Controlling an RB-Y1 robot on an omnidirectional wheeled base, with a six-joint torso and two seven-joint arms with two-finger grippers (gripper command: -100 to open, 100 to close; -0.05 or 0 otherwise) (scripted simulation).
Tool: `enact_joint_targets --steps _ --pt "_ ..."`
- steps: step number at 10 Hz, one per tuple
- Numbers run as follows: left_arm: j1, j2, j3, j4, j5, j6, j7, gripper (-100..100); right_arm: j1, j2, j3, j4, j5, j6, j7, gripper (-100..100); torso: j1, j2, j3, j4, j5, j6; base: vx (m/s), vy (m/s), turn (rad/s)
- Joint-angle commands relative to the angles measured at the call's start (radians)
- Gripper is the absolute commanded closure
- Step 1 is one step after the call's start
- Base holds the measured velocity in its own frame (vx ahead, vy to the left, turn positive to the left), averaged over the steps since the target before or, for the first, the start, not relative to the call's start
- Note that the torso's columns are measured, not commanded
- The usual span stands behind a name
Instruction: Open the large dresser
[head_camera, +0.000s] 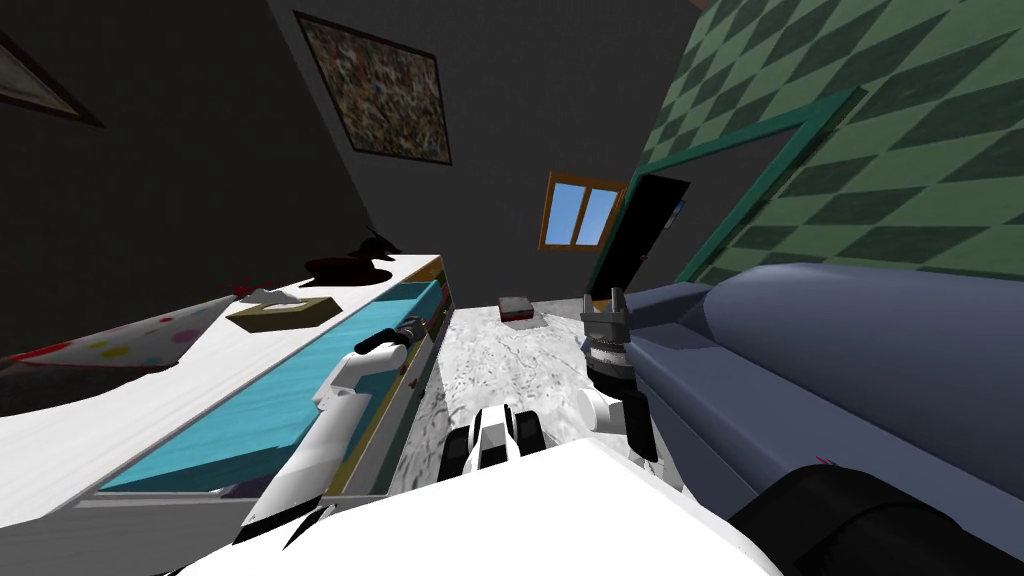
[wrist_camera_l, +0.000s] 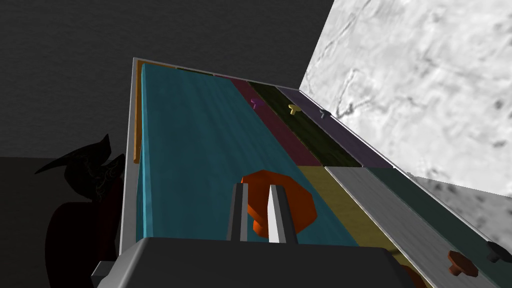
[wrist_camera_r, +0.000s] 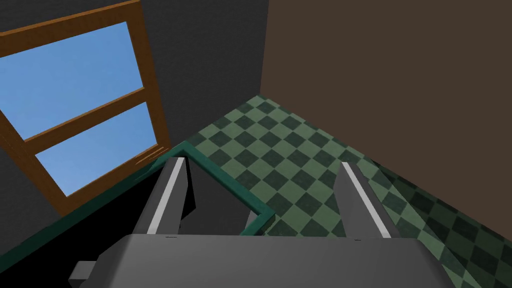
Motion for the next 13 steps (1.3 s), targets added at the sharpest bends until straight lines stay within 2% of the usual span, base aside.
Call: enact_joint_targets --steps 1,2,3,4,5,6,8,9,11,12,13 --pt "-0.025 0.047 0.035 0.073 0.015 -0.033 0.008 100 0.0 0.0 0.0 0.0 0.0 0.0 0.0 0 -0.003 -0.002 -0.001 -0.001 0.0 0.005 -0.113 -0.07 -0.34" --pt "-0.025 0.047 0.035 0.094 0.015 -0.033 0.008 100 0.0 0.0 0.0 0.0 0.0 0.0 0.0 0 -0.006 -0.003 -0.001 -0.001 -0.001 0.007 -0.082 -0.055 -0.16" --pt "-0.037 0.071 0.053 0.123 0.022 -0.049 0.011 100 0.0 0.0 0.0 0.0 0.0 0.0 0.0 0 -0.006 -0.004 -0.002 -0.001 -0.001 0.004 -0.085 -0.067 -0.175" --pt "-0.037 0.071 0.053 0.14 0.022 -0.049 0.011 100 0.0 0.0 0.0 0.0 0.0 0.0 0.0 0 -0.008 -0.002 -0.001 0.002 -0.003 0.004 -0.067 -0.052 -0.097" --pt "-0.049 0.094 0.071 0.175 0.03 -0.066 0.015 100 0.0 0.0 0.0 0.0 0.0 0.0 0.0 0 -0.008 -0.001 0.0 0.003 -0.004 0.004 -0.06 -0.054 -0.195" --pt "-0.049 0.094 0.071 0.187 0.03 -0.066 0.015 100 0.0 0.0 0.0 0.0 0.0 0.0 0.0 0 -0.009 0.001 0.001 0.003 -0.004 0.005 -0.05 -0.052 -0.115" --pt "-0.074 0.141 0.106 0.263 0.045 -0.099 0.023 100 0.0 0.0 0.0 0.0 0.0 0.0 0.0 0 -0.01 0.002 0.001 0.004 -0.004 0.005 -0.087 -0.083 -0.303" --pt "-0.074 0.141 0.106 0.281 0.045 -0.099 0.023 100 0.0 0.0 0.0 0.0 0.0 0.0 0.0 0 -0.012 0.004 0.002 0.004 -0.005 0.005 -0.081 -0.08 -0.083" --pt "-0.099 0.188 0.141 0.356 0.06 -0.132 0.03 100 0.0 0.0 0.0 0.0 0.0 0.0 0.0 0 -0.008 0.0 0.0 0.003 -0.004 0.004 -0.09 -0.089 -0.262" --pt "-0.099 0.188 0.141 0.374 0.06 -0.132 0.03 100 0.0 0.0 0.0 0.0 0.0 0.0 0.0 0 -0.01 0.002 0.001 0.004 -0.004 0.005 -0.067 -0.067 -0.102" --pt "-0.111 0.212 0.159 0.408 0.067 -0.148 0.034 100 0.0 0.0 0.0 0.0 0.0 0.0 0.0 0 -0.007 0.0 0.0 0.003 -0.004 0.003 -0.053 -0.07 -0.206"
